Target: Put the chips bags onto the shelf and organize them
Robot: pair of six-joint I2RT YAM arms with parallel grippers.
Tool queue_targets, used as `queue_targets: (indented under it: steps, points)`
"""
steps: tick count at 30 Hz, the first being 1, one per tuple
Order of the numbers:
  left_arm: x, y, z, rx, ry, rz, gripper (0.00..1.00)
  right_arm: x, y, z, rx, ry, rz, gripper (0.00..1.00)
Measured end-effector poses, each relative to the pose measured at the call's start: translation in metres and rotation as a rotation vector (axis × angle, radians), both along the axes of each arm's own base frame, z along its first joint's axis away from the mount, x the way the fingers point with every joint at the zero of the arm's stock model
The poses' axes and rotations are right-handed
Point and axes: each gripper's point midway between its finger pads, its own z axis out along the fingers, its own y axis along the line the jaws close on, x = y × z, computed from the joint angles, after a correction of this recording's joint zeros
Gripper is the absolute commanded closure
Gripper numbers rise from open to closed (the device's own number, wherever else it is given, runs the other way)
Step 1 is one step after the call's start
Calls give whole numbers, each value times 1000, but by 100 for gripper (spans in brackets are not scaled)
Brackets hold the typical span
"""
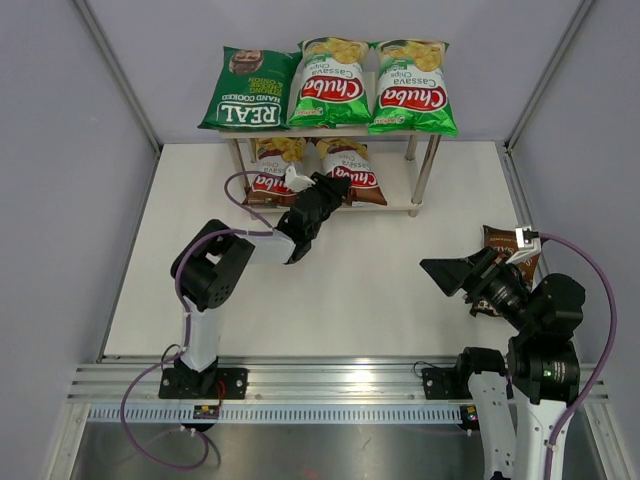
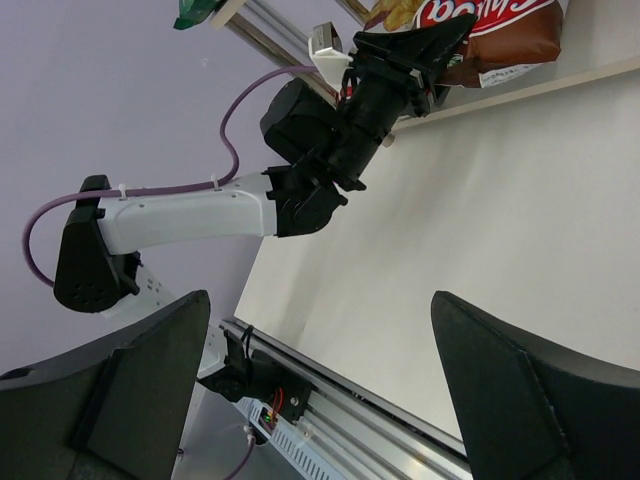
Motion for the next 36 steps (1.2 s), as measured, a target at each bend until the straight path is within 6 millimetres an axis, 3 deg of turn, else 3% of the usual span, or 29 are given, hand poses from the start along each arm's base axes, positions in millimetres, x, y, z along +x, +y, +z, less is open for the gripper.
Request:
queue_targets:
  steps: [8, 13, 24, 30, 36]
  points:
    - [-5, 2, -21, 61, 89, 31, 53, -3, 4, 0, -1, 3, 27, 1]
    - [-12, 5, -31, 140, 198, 80, 36, -3, 4, 0, 0, 2, 27, 0]
    - [-25, 16, -48, 246, 410, 165, 39, -3, 4, 1, 4, 4, 28, 0]
    - [-23, 23, -40, 254, 457, 191, 58, -3, 4, 1, 8, 5, 28, 1]
    - [-11, 38, -25, 260, 478, 222, 61, -3, 4, 2, 11, 2, 30, 0]
